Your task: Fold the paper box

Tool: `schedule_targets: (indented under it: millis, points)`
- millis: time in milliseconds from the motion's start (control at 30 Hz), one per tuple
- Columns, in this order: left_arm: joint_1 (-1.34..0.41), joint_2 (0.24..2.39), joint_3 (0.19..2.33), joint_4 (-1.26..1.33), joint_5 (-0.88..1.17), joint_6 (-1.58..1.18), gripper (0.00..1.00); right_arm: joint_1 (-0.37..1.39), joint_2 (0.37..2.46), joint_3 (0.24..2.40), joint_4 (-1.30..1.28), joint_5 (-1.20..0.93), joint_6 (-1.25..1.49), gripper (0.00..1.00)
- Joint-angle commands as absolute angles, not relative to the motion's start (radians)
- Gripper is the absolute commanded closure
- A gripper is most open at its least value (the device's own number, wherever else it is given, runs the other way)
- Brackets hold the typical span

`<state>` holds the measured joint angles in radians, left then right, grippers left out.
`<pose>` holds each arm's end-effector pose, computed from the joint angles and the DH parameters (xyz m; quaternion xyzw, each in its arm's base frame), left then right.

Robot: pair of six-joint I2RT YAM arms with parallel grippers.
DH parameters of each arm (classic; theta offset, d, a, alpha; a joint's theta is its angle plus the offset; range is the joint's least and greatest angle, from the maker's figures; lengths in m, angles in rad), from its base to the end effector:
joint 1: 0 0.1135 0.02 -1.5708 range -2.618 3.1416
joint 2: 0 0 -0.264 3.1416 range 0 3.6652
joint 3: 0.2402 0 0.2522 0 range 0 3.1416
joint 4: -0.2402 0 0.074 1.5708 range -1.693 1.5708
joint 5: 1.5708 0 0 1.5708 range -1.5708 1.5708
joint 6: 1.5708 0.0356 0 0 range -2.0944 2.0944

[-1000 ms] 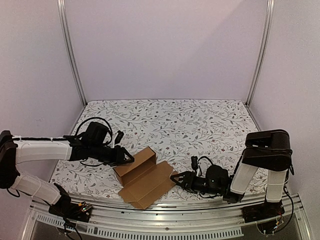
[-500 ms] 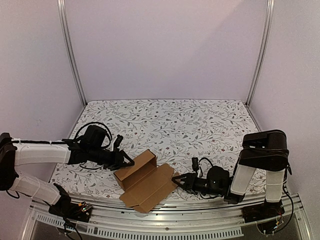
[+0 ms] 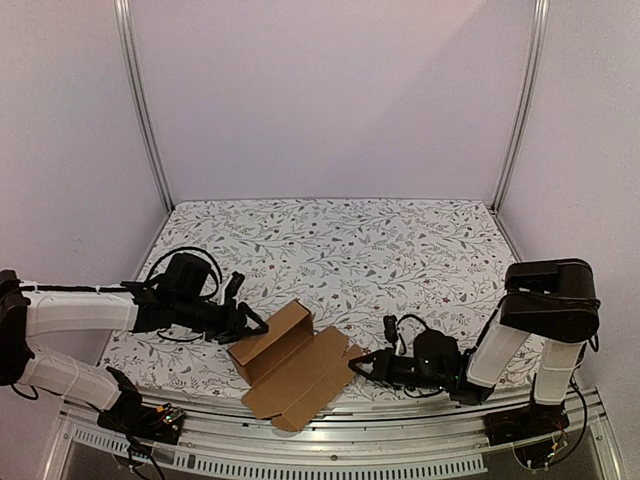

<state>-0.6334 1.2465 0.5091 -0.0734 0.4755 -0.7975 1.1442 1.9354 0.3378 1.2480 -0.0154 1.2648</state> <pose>0.1760 -0.1495 0.1669 0.0131 0.9067 -0.4016 0.1286 0.1114 0.2465 0.0761 0.0450 0.8181 0.5376 0.1995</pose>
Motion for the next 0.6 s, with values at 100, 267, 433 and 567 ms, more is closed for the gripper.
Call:
schedule_targets:
  millis: [100, 267, 433, 567]
  points:
    - [-0.627, 1.159, 0.513, -0.164, 0.459, -0.756, 0.44, 1.139, 1.743, 0.386, 0.915, -0.031, 1.16, 1.0]
    - [-0.627, 1.096, 0.533, -0.21, 0.419, -0.734, 0.37, 1.135, 1.535, 0.484, 0.513, -0.016, 1.035, 1.0]
    - [-0.627, 1.027, 0.576, -0.271, 0.379, -0.71, 0.32, 1.134, 1.333, 0.642, 0.093, 0.059, 0.853, 1.0]
    - [-0.627, 0.961, 0.644, -0.344, 0.328, -0.67, 0.29, 1.134, 1.257, 0.786, -0.168, 0.093, 0.734, 1.0]
